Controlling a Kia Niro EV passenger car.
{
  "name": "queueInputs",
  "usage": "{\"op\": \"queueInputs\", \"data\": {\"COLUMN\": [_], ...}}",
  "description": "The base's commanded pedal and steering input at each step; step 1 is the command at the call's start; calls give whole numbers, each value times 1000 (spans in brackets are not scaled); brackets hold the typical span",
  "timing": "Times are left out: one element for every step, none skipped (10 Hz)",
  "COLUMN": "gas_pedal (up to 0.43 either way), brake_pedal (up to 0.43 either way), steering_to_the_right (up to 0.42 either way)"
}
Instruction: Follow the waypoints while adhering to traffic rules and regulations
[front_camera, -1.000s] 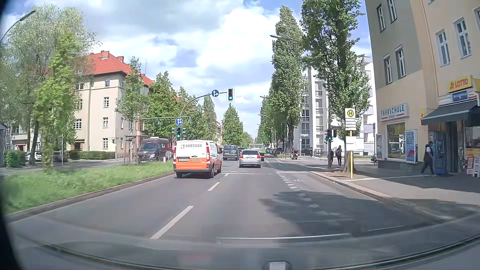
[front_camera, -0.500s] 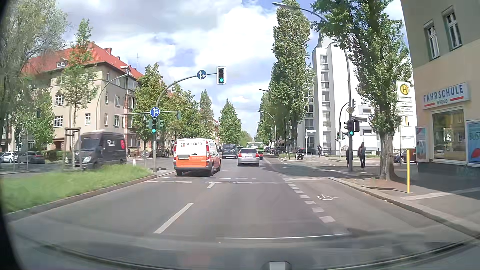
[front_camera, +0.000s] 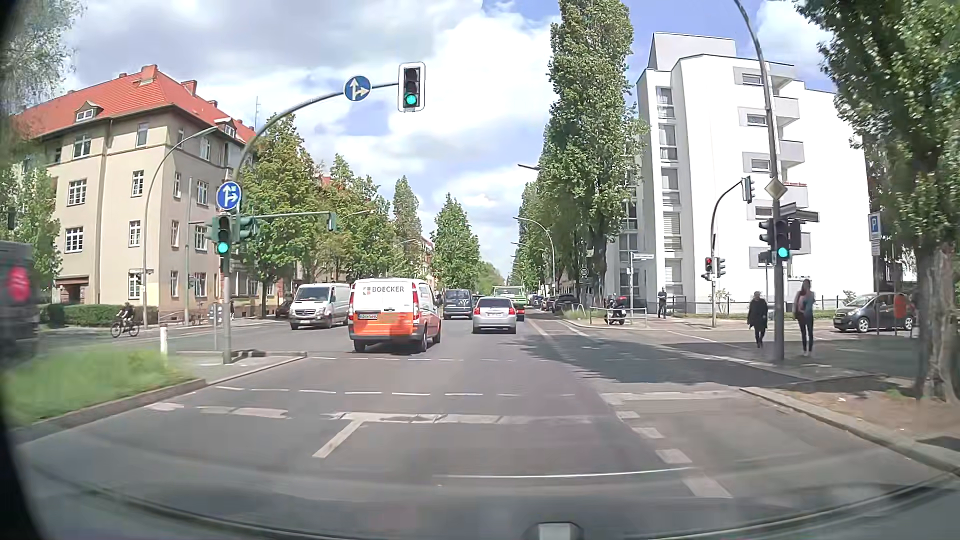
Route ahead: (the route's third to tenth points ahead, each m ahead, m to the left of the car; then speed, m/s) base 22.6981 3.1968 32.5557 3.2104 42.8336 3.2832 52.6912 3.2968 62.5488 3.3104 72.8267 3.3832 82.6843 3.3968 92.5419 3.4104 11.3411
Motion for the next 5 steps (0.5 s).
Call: {"op": "queueInputs", "data": {"gas_pedal": [0,0,0,0,0], "brake_pedal": [201,220,238,238,244], "steering_to_the_right": [0,0,0,0,-1]}}
